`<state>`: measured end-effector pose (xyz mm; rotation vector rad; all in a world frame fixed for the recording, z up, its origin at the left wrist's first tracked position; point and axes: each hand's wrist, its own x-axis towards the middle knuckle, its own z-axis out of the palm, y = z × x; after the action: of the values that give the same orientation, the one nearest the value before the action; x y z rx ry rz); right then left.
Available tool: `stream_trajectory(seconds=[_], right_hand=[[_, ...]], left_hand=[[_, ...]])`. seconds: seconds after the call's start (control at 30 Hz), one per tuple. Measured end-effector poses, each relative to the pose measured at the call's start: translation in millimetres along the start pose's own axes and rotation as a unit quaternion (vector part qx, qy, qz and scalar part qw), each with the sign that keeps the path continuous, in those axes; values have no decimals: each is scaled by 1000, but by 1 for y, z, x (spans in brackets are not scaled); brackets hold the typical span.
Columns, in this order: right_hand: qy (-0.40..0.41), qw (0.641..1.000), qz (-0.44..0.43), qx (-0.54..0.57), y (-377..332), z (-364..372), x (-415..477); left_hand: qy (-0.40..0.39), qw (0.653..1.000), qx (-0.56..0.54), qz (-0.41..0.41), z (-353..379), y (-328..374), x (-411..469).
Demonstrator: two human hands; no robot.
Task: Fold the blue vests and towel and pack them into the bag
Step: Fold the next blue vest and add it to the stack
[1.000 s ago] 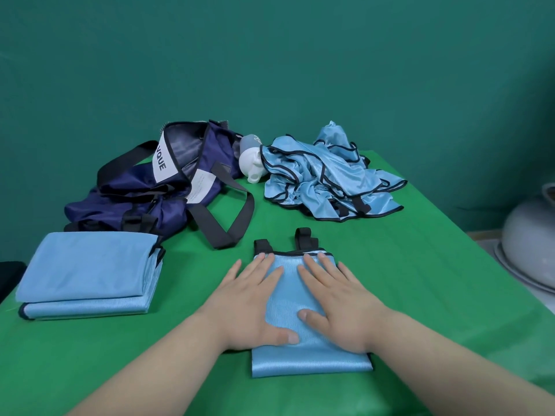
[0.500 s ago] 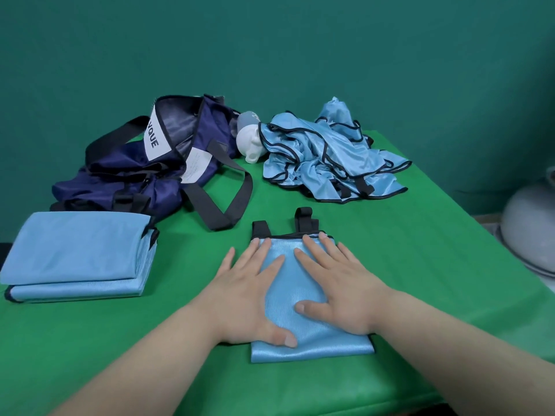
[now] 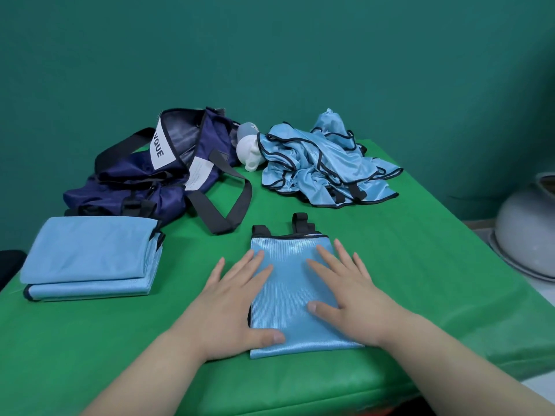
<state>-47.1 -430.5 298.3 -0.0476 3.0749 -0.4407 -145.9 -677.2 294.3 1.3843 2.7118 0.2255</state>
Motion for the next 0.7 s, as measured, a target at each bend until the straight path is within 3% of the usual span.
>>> stream_trajectory(seconds=[0.1,0.17,0.33,0.57,0.7], right_hand=[[116,980,14,160,4,1,-17],[144,968,11,203,5,8,-36],[121,983,-75,115,-4,23,-61],[164,980,-37,103,-12,29,-58],[179,972,-22,153,-10,30,-55]], left_hand=[[38,999,-29,15,3,5,-15],[71,995,-55,45,9,12,-29],[107,991,-56,53,21,27,-49],[90,987,-133,-12,13,31,-46],[102,980,-171,-25,17,26,-45]])
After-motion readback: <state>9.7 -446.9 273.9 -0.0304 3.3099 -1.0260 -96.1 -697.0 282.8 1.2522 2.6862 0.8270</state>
